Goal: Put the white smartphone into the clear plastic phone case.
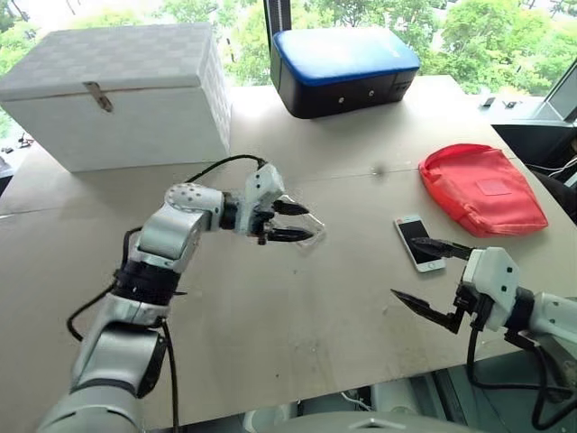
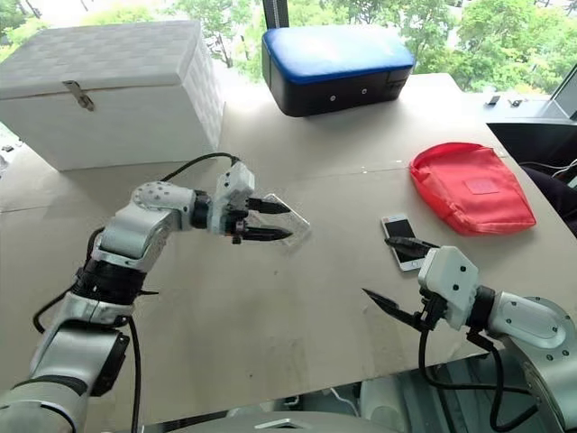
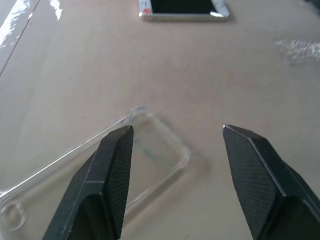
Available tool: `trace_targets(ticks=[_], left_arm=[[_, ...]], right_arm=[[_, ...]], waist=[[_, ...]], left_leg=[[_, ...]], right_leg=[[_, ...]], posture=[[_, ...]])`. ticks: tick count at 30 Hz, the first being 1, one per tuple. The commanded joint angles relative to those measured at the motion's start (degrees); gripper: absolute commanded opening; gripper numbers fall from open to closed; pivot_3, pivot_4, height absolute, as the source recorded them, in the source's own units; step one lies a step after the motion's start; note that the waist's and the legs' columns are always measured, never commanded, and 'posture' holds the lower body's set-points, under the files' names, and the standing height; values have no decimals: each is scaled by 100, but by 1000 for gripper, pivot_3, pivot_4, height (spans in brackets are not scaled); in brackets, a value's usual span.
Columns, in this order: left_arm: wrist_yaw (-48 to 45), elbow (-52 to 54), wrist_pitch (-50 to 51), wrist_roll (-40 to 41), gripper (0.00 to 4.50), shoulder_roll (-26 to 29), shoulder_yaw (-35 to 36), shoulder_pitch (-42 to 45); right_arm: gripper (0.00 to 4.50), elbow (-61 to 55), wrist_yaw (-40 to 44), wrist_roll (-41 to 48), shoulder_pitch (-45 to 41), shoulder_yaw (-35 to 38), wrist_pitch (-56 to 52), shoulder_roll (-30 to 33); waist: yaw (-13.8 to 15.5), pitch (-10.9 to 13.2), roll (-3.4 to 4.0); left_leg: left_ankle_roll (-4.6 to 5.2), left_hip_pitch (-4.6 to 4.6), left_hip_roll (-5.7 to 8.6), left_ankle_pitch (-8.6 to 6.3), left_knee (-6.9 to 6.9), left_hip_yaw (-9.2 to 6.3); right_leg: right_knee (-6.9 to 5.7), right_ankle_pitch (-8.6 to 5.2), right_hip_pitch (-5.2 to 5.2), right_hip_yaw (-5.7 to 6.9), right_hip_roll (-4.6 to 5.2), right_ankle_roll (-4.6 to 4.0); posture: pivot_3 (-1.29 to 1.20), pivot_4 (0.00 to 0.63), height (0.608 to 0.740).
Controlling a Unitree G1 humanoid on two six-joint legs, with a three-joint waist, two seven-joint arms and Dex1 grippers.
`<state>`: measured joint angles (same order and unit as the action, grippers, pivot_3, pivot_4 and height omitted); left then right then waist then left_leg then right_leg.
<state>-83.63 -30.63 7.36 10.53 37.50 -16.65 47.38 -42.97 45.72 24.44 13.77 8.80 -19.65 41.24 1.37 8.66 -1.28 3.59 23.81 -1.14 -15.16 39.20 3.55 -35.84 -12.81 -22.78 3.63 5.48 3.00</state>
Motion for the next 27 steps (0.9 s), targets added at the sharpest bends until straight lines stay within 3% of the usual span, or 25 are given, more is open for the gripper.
trace_targets(ticks=[1, 6, 13, 16, 19, 23, 27], left_arm=[[-478, -2008, -1590, -734, 2860, -214, -289, 962], [-409, -3519, -2623, -1413, 2860, -527, -457, 1549], [-764, -3806, -2612, -1479, 50, -707, -177, 1522], [-661, -3423, -2088, -1307, 50, -660, 98, 1362], [-668, -1779, -289, -898, 50, -473, 343, 835], [186, 2495, 2995, -128, 50, -138, 667, -958], [1343, 4136, 4043, -109, 50, -289, 755, -1913]], right_arm=[[4500, -416, 0, 91, 257, 270, 99, 43], [4500, -776, -15, 78, 894, 576, 164, -1], [4500, -1011, -158, 95, 1282, 757, 110, -103], [4500, -1043, -176, 59, 1400, 762, 129, -116], [4500, -1046, -156, 91, 1489, 827, 145, -123], [4500, -886, -238, 130, 1364, 822, 79, -165], [4500, -780, -179, 271, 1403, 986, 32, -172]], waist=[[59, 2, -4], [87, 2, -6], [68, 7, -19], [64, 7, -19], [61, 7, -19], [-72, 8, -13], [-36, 8, -10]], left_leg=[[3, 1, -1, -2, 1, 0], [36, 8, 19, -22, 4, 9], [60, 4, 8, -36, 10, 11], [60, 1, 0, -36, 13, 7], [60, 1, -4, -36, 16, 5], [31, 2, -5, -21, 15, 2], [28, 2, -1, -21, 15, -2]], right_leg=[[0, 0, 0, 0, 1, 0], [5, 12, -1, -6, 8, 27], [-1, 9, -1, -5, 17, 35], [-8, 9, 0, -4, 14, 35], [-9, 10, 0, -3, 11, 34], [-10, 10, 2, -15, 21, 33], [-7, 9, 4, -9, 22, 34]], posture=[[0, 150, 734], [0, 150, 734], [0, 150, 734], [0, 150, 734], [0, 150, 734], [0, 150, 734], [0, 150, 734]])
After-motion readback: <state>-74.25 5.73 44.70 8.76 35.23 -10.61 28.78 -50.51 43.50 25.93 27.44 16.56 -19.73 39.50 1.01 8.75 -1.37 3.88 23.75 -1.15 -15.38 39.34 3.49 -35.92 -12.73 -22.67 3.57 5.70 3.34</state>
